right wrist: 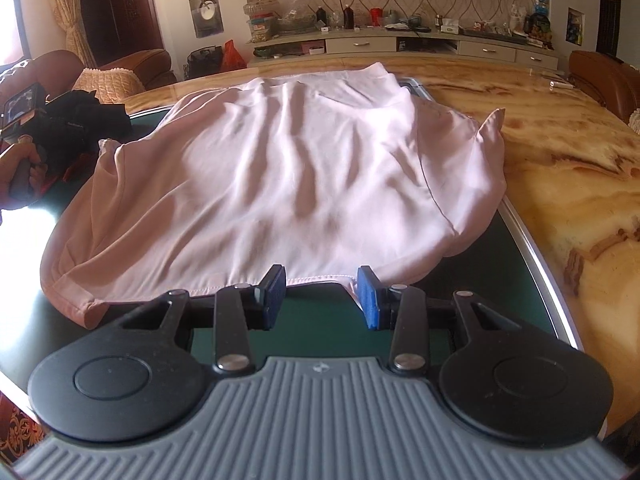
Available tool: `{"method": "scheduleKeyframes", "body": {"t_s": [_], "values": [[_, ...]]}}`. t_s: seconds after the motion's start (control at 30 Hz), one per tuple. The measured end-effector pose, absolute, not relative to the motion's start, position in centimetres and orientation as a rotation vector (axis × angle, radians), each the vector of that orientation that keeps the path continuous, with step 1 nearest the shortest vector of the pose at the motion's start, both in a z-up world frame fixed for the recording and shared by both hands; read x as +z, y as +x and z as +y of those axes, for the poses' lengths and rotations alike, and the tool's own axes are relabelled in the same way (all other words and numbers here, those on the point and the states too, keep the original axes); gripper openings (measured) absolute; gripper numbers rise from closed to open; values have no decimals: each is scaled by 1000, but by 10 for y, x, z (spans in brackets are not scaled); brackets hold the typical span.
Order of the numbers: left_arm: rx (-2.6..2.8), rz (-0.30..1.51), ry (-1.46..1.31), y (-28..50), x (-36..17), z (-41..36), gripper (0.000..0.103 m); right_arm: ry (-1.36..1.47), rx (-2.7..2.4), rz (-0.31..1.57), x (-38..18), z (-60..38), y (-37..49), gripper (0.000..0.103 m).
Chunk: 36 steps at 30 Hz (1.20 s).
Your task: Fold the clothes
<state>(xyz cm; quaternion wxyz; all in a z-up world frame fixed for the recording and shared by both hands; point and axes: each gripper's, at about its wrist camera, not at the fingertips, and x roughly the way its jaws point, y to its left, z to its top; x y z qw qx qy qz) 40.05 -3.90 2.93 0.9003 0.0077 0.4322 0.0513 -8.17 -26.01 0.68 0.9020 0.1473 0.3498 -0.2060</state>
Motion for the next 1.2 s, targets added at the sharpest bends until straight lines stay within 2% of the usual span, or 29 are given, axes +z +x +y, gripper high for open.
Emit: {"method": "scheduleKeyframes", "body": {"t_s": [0.27,0.4,0.57,0.8,1.03,1.2], "values": [[72,916,5,444,21,-30,103,328,-450,746,0,-264,-87,46],[25,924,-5,428,22,-21,99,341,-449,743,1,-266,-89,46],[-103,913,-32,364,38,-6,98,345,-450,732,7,-269,-93,46],[-310,935,-5,220,58,2,98,361,-524,719,21,-298,-112,46],[-417,1087,-83,116,53,-9,99,703,-496,733,12,-356,-117,46],[-433,1190,-106,76,39,-32,98,885,-501,779,-2,-370,-102,46]]}}
